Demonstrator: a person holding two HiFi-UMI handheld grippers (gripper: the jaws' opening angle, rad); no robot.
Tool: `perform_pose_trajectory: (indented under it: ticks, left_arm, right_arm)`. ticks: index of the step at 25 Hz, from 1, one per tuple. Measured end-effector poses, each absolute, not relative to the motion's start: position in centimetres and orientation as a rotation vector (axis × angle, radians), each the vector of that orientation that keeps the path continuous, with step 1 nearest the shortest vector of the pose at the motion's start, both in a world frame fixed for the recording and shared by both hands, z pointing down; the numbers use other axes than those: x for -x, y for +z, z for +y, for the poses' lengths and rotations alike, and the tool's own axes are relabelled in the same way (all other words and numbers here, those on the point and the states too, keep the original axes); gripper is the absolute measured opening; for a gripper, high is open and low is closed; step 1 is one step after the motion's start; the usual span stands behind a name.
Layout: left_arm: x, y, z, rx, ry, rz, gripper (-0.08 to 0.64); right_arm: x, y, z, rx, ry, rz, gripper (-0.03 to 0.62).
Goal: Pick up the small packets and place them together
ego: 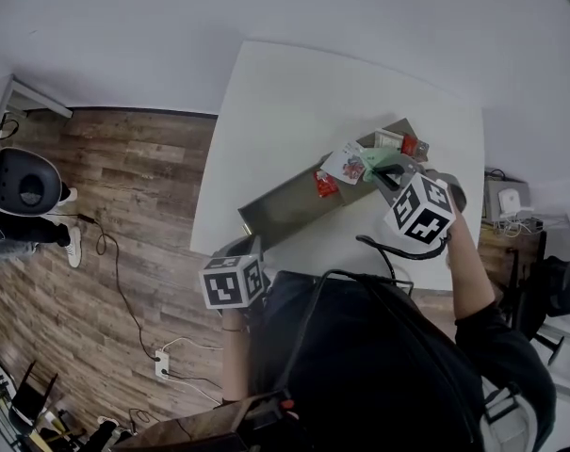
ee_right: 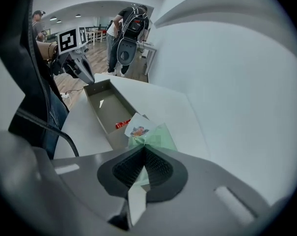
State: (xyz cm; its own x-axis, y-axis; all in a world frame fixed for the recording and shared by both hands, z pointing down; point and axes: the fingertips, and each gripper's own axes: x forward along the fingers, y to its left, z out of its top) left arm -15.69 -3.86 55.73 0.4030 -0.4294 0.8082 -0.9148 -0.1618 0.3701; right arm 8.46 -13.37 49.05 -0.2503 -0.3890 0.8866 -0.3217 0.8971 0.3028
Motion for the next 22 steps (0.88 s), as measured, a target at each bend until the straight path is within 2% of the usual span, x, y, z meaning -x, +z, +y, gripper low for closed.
perform_pose_trajectory:
  ticks: [22]
  left_arm:
    - [15.8,56.0,-4.0,-1.764,0.670,-1.172,0.000]
  right_arm:
    - [-8.7,52.8,-13.6,-0.494,-0.047,-1.852,0.012]
